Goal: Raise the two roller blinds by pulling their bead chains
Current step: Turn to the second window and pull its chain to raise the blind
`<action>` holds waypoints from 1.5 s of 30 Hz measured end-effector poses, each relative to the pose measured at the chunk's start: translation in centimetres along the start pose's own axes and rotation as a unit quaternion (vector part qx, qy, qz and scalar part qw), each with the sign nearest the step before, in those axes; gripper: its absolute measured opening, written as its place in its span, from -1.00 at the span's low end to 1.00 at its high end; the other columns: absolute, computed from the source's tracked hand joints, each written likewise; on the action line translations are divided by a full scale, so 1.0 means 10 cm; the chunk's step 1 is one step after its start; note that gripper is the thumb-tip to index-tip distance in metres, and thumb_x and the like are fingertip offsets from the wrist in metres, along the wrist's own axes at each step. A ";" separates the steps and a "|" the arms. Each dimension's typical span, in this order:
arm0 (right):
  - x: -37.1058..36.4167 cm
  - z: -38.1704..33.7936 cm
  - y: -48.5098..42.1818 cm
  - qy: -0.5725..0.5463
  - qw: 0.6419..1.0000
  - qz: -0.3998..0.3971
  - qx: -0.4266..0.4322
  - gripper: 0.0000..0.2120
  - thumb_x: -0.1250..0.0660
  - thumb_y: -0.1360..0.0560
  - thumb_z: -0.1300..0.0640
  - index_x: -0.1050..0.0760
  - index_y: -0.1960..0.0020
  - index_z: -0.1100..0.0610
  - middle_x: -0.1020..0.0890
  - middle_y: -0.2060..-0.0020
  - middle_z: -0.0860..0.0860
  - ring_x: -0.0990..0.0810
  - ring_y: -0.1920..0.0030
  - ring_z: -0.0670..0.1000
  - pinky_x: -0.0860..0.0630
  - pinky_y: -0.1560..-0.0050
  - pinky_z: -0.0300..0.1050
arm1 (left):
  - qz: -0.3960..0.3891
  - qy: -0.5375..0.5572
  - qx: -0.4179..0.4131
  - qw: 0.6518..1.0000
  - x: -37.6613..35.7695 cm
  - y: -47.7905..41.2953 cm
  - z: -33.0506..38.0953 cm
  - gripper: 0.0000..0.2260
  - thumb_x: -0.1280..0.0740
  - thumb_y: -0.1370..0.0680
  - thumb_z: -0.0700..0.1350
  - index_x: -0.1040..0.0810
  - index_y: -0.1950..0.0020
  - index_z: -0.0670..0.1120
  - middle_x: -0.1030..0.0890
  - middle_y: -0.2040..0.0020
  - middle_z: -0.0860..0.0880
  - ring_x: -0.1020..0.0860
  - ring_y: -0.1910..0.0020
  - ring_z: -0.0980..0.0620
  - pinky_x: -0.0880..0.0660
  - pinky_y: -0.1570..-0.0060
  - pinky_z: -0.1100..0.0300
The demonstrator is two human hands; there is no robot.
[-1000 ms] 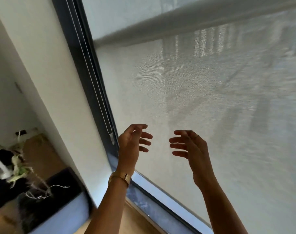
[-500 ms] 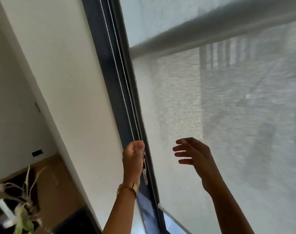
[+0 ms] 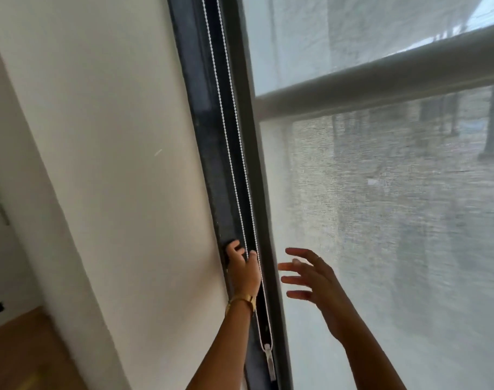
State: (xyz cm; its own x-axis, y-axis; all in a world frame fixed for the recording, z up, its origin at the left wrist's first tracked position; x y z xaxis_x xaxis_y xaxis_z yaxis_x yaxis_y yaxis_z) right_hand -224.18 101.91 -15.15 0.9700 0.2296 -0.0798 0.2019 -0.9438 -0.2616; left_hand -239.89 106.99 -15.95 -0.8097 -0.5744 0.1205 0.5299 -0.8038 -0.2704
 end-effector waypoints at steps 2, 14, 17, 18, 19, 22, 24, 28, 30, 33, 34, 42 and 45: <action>-0.14 0.00 -0.13 0.005 1.000 0.014 0.004 -0.79 -0.19 -0.57 0.02 -0.50 -0.17 -0.07 -0.70 -0.01 -0.04 -0.67 -0.03 0.01 -0.62 -0.03 -0.04 | -0.015 -0.013 -0.026 0.999 0.00 -0.05 -0.05 -0.66 -0.27 -0.55 -0.16 -0.30 -0.30 -0.13 -0.60 -0.11 -0.17 -0.53 0.11 0.05 -0.45 0.21 0.31; -0.32 0.09 -0.31 -0.041 0.981 0.188 -0.005 -0.81 -0.22 -0.56 0.16 -0.55 -0.11 0.09 -0.66 -0.05 0.03 -0.60 -0.12 0.11 -0.53 -0.13 0.09 | -0.210 0.085 -0.044 0.973 -0.03 -0.40 0.40 -0.94 -0.26 -0.54 -0.12 -0.49 0.04 -0.07 -0.55 0.21 -0.02 -0.51 0.19 0.03 -0.47 0.18 0.21; -0.35 -0.01 -0.35 -0.042 0.976 0.212 0.026 -0.79 -0.20 -0.56 0.17 -0.55 -0.13 0.07 -0.66 -0.08 0.02 -0.58 -0.14 0.08 -0.51 -0.13 0.05 | -0.238 0.139 -0.074 0.958 0.02 -0.50 0.83 -0.86 -0.24 -0.56 -0.10 -0.46 -0.07 -0.11 -0.54 0.22 -0.04 -0.50 0.26 0.05 -0.49 0.19 0.19; -0.38 -0.04 -0.38 -0.025 0.978 0.204 0.036 -0.79 -0.19 -0.57 0.16 -0.54 -0.15 0.06 -0.64 -0.11 0.02 -0.57 -0.16 0.07 -0.49 -0.15 0.04 | -0.243 0.152 -0.092 0.954 0.05 -0.56 0.99 -0.81 -0.24 -0.57 -0.08 -0.46 -0.12 -0.13 -0.54 0.23 -0.04 -0.50 0.27 0.05 -0.50 0.20 0.18; -0.44 -0.05 -0.42 -0.001 0.981 0.190 0.041 -0.77 -0.19 -0.58 0.13 -0.51 -0.18 0.04 -0.61 -0.16 0.01 -0.54 -0.19 0.05 -0.48 -0.17 0.04 | -0.245 0.165 -0.110 0.949 0.08 -0.62 1.17 -0.77 -0.24 -0.57 -0.07 -0.45 -0.16 -0.16 -0.54 0.23 -0.04 -0.51 0.28 0.05 -0.51 0.22 0.19; -0.65 -0.01 -0.51 0.060 0.985 0.156 0.046 -0.69 -0.19 -0.58 0.02 -0.39 -0.32 -0.06 -0.45 -0.30 -0.09 -0.46 -0.26 -0.04 -0.44 -0.26 -0.02 | -0.254 0.196 -0.165 0.933 0.15 -0.76 1.77 -0.75 -0.18 -0.60 -0.07 -0.43 -0.19 -0.20 -0.54 0.25 -0.03 -0.50 0.35 0.07 -0.48 0.30 0.24; -0.78 0.02 -0.54 0.073 0.982 0.163 0.059 -0.64 -0.17 -0.58 -0.02 -0.33 -0.37 -0.08 -0.41 -0.26 -0.14 -0.44 -0.22 -0.09 -0.43 -0.21 -0.10 | -0.281 0.210 -0.191 0.917 0.15 -0.79 2.15 -0.77 -0.12 -0.62 -0.08 -0.42 -0.16 -0.19 -0.54 0.22 -0.05 -0.50 0.35 0.05 -0.47 0.35 0.24; -0.87 0.05 -0.55 0.127 0.965 0.197 0.114 -0.66 -0.14 -0.60 0.01 -0.40 -0.35 0.04 -0.51 -0.18 -0.11 -0.48 -0.19 -0.12 -0.41 -0.25 -0.18 | -0.300 0.276 -0.184 0.895 0.14 -0.85 2.73 -0.72 -0.04 -0.65 -0.05 -0.46 -0.10 -0.19 -0.55 0.17 -0.08 -0.52 0.30 0.00 -0.52 0.28 0.13; -0.88 0.07 -0.56 0.169 0.951 0.215 0.146 -0.73 -0.12 -0.61 0.07 -0.49 -0.23 0.07 -0.60 -0.01 -0.11 -0.56 -0.01 -0.21 -0.43 -0.13 -0.39 | -0.291 0.328 -0.166 0.883 0.16 -0.88 2.93 -0.70 -0.03 -0.65 -0.06 -0.49 -0.06 -0.18 -0.54 0.19 -0.08 -0.49 0.35 0.03 -0.48 0.37 0.19; -0.84 0.13 -0.59 0.202 0.935 0.239 0.169 -0.81 -0.15 -0.60 0.12 -0.53 0.00 -0.01 -0.60 0.25 -0.13 -0.58 0.18 -0.25 -0.46 0.13 -0.50 | -0.236 0.361 -0.184 0.883 0.20 -0.94 3.08 -0.73 -0.05 -0.63 -0.12 -0.51 0.03 -0.17 -0.40 0.37 0.00 -0.29 0.53 0.13 -0.25 0.58 0.30; -0.80 0.15 -0.60 0.210 0.930 0.246 0.174 -0.80 -0.16 -0.60 0.14 -0.55 0.05 0.01 -0.60 0.29 -0.11 -0.58 0.19 -0.22 -0.48 0.14 -0.45 | -0.213 0.358 -0.206 0.885 0.20 -0.96 3.07 -0.74 -0.05 -0.63 -0.14 -0.50 0.08 -0.17 -0.36 0.41 0.02 -0.26 0.53 0.14 -0.22 0.59 0.30; -0.74 0.41 -0.66 0.145 0.976 0.128 0.100 -0.78 -0.18 -0.59 0.09 -0.56 0.12 0.11 -0.65 0.25 -0.02 -0.64 0.19 -0.18 -0.52 0.18 -0.30 | -0.179 0.301 -0.354 0.867 0.25 -1.06 2.73 -0.71 -0.05 -0.63 -0.12 -0.42 0.25 -0.05 -0.27 0.48 0.03 -0.22 0.56 0.17 -0.20 0.55 0.32; -0.74 0.44 -0.60 0.117 0.986 0.101 0.064 -0.75 -0.10 -0.62 0.18 -0.56 0.03 0.13 -0.67 0.10 0.16 -0.62 0.10 -0.02 -0.54 0.14 -0.24 | -0.185 0.303 -0.342 0.870 0.32 -1.11 2.67 -0.68 -0.03 -0.62 -0.18 -0.32 0.33 -0.04 -0.25 0.47 0.02 -0.19 0.55 0.14 -0.15 0.56 0.31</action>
State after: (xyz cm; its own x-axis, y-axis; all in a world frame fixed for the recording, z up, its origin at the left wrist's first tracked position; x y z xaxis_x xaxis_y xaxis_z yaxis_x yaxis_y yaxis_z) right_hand -233.13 106.97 -17.25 0.9963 -0.0358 0.0780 -0.0032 -0.9235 -0.3837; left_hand -241.63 109.90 12.89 -0.9871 0.0591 -0.1490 0.0976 -0.5162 -0.8509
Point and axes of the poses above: each hand's wrist, its own y-axis away from the middle knuckle, its own x-axis out of the back of the hand, z = x × y, the point moved 3 cm from there along -y, towards the middle knuckle
